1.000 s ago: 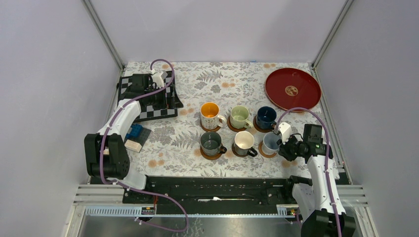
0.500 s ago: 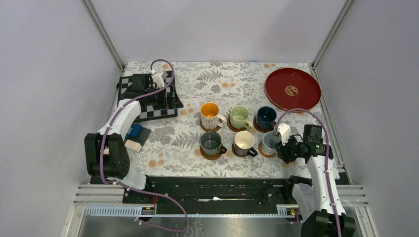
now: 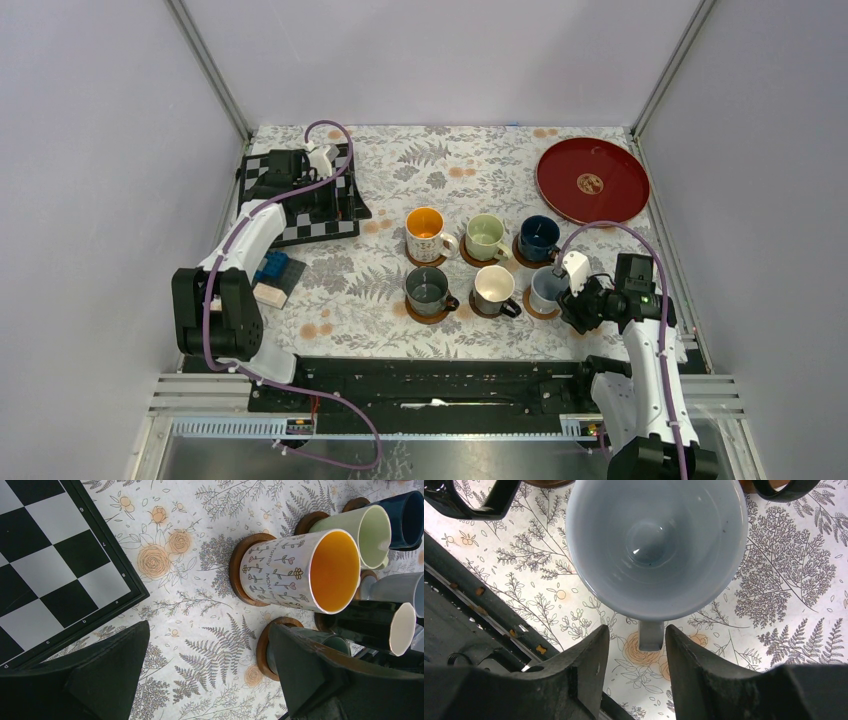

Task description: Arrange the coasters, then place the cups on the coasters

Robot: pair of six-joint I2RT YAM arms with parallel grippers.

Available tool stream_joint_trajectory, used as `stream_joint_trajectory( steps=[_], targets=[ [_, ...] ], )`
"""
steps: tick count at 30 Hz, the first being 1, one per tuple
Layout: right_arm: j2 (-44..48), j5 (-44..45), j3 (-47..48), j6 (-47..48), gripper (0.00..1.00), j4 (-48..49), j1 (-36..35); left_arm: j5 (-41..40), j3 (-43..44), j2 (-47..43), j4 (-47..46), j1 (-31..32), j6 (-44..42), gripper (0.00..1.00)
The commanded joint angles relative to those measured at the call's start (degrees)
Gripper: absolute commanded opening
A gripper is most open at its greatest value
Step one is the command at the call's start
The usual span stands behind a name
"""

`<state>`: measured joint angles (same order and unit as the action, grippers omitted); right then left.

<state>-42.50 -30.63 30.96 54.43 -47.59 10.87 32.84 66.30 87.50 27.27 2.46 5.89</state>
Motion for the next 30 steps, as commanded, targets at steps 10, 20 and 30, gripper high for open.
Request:
stream_joint_trajectory(
  steps=[10, 20, 30],
  targets=[
    [0.3, 0.4, 0.5, -0.9, 0.48, 2.6, -0.2, 2.0, 2.3, 0.4, -2.9, 0.2, 0.2, 0.99],
    [0.7, -0.7, 1.8, 2.5, 0.70, -1.8, -0.2, 2.1, 2.1, 0.1, -3.0, 0.2, 0.3, 0.99],
    [1.3, 0.9, 1.2, 0.0, 0.61, 1.1, -0.2, 2.1, 2.1, 0.3, -3.0, 0.2, 0.3, 0.99]
  ],
)
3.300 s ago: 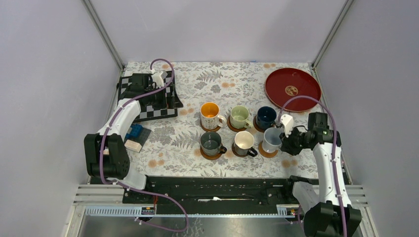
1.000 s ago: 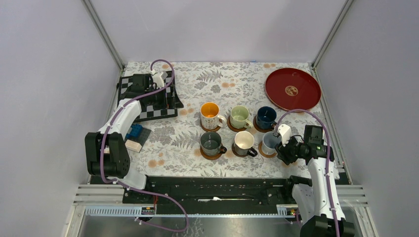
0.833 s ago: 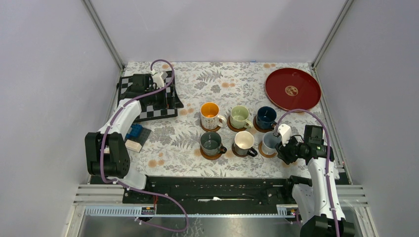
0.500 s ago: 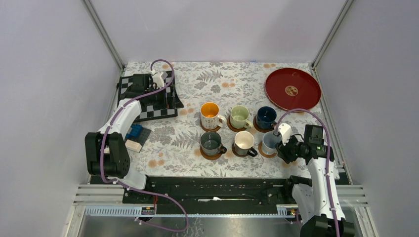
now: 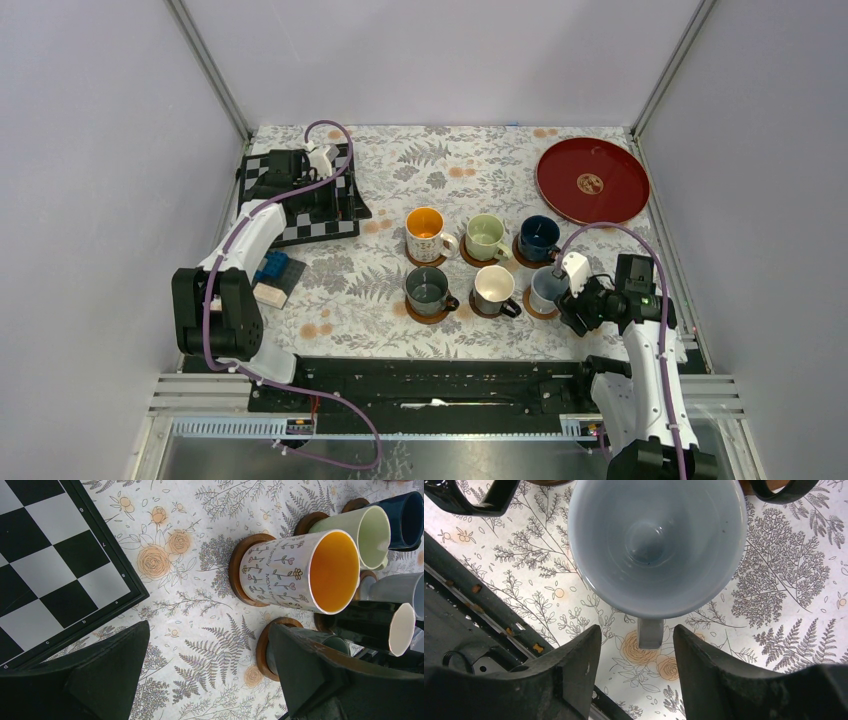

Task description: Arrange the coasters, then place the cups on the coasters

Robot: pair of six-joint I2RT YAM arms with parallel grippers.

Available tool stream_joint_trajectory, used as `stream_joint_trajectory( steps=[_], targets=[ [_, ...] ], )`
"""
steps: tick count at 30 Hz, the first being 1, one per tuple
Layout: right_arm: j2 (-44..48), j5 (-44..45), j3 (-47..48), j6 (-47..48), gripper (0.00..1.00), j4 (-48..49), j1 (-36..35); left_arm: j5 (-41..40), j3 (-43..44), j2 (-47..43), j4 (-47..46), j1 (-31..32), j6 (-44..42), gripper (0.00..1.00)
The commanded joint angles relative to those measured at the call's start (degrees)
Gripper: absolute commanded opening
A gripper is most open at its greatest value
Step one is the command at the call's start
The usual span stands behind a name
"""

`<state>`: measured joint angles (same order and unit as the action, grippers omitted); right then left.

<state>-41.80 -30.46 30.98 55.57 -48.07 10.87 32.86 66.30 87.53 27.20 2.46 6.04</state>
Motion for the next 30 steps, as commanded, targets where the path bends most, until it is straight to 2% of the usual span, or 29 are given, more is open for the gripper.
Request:
stream_joint_trajectory(
  steps=[1, 12, 18, 20, 24, 30],
  targets=[
    [0.7, 1.0, 0.9, -1.3, 0.61, 2.0, -0.2, 2.0, 2.0, 0.4, -2.9, 0.2, 0.1, 0.99],
    [0.5, 2.0, -0.2, -2.2, 0.58, 4.2, -0.2, 2.0, 2.3, 0.5, -2.9, 0.2, 0.3, 0.99],
    [-0.4, -2.7, 4.3, 2.0, 0.89, -3.4, -0.3, 2.1, 2.6, 0.4, -2.9, 0.2, 0.5, 0.99],
    [-0.8, -3.8, 6.5, 2.7, 0.96, -6.0, -0.3, 2.3, 2.5, 0.4, -2.9, 0.3, 0.4, 0.99],
    [-2.7, -5.6, 12.8, 0.5, 0.99, -9.2, -0.3, 2.7, 2.6, 0.4, -2.9, 0.3, 0.3, 0.99],
    [-13.0, -7.1, 27.7, -13.6, 0.99, -4.3, -0.3, 3.2, 3.2, 0.8, -2.9, 0.4, 0.2, 0.99]
  ],
)
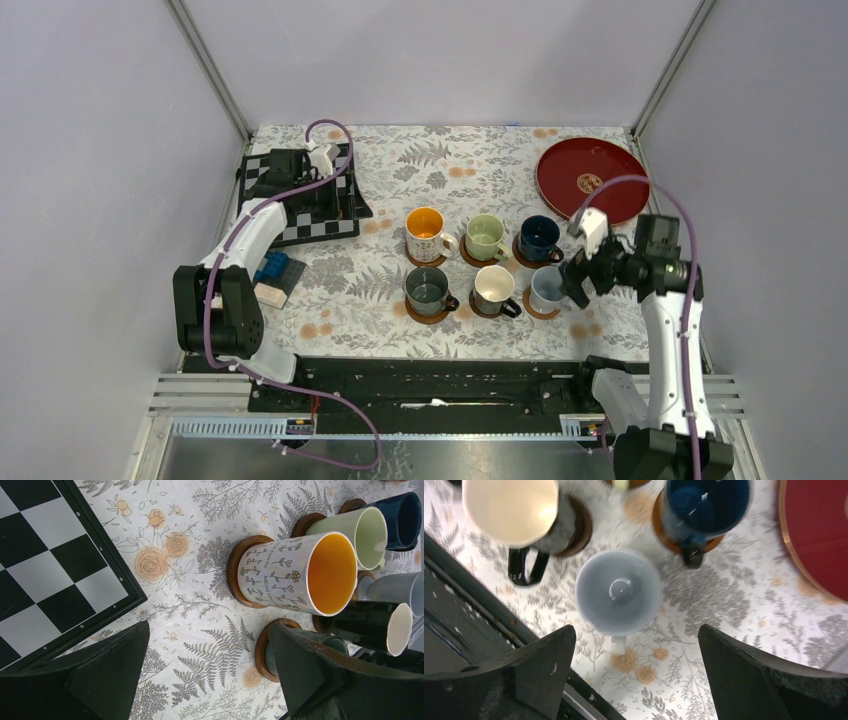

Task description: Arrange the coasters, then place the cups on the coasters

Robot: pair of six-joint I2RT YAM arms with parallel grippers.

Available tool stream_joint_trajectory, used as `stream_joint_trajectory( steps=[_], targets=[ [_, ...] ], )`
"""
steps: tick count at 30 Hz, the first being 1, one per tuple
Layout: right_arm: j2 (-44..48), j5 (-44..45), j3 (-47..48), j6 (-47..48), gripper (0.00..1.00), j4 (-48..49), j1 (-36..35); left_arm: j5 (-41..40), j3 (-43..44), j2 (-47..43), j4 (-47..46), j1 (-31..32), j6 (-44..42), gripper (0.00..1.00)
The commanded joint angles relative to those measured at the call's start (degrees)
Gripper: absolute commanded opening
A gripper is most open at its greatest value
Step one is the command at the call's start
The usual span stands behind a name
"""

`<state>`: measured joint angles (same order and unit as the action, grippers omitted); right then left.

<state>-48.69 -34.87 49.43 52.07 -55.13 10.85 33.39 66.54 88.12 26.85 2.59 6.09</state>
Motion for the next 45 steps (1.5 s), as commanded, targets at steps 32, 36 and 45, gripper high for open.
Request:
stream_joint_trajectory(
  steps=[32, 36, 45],
  targets=[
    [-71.9, 17.2, 56.6, -31.5, 0.73, 18.5, -6.4, 1.6, 3.3, 1.1, -3.1, 0.2, 0.0, 0.99],
    [-76.7, 18.5, 60.9, -34.4, 0.77, 18.5, -9.8, 1.5, 2.8, 1.1, -3.1, 0.1, -0.2, 0.99],
    [-88.1, 19.9, 73.6, -38.2, 0.71, 13.3, -13.6, 0.9, 2.6, 0.8, -2.5, 0.1, -1.3, 0.99]
  ],
)
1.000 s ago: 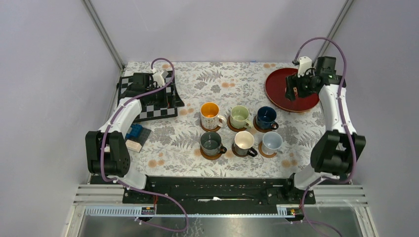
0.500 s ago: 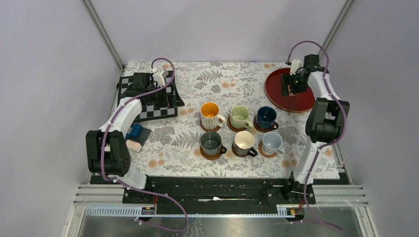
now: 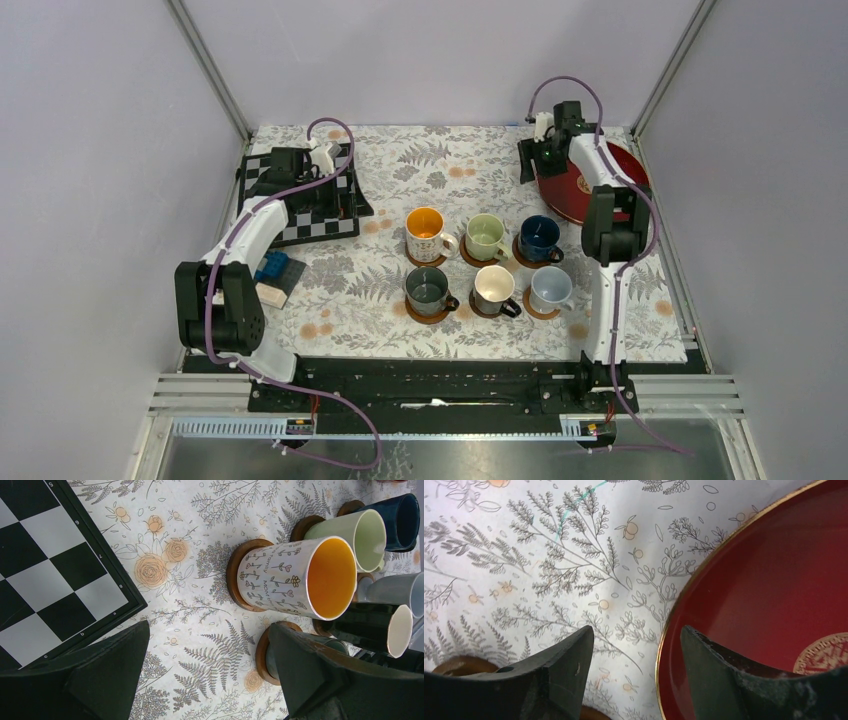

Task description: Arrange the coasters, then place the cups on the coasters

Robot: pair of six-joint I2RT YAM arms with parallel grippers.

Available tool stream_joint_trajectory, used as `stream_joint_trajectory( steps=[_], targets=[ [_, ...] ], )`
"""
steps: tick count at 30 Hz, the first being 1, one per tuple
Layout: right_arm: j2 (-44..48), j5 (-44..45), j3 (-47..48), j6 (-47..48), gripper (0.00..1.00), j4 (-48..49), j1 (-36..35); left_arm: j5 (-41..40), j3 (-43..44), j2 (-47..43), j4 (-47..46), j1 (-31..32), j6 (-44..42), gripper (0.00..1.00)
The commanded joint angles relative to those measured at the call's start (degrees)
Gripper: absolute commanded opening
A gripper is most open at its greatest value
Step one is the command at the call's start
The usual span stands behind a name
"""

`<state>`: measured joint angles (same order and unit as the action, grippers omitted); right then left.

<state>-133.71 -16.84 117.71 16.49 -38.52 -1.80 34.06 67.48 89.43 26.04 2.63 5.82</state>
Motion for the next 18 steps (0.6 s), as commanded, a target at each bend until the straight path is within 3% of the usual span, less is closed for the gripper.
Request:
stream_joint_trajectory(
  steps=[1, 9, 18],
  targets=[
    [-3.8, 2.2, 6.1, -2.7, 0.70, -3.9, -1.2, 0.1, 1.6, -0.5, -1.7, 0.0, -1.1, 0.99],
    [-7.2, 5.1, 9.2, -3.8, 0.64, -4.4, -2.2, 0.1, 1.3, -0.3, -1.7, -0.2, -1.6, 0.99],
    [-8.9, 3.4, 11.2, -0.5, 0.32, -4.7, -5.0, 0.0, 1.2, -0.2, -1.5, -0.6, -1.9, 0.99]
  ],
)
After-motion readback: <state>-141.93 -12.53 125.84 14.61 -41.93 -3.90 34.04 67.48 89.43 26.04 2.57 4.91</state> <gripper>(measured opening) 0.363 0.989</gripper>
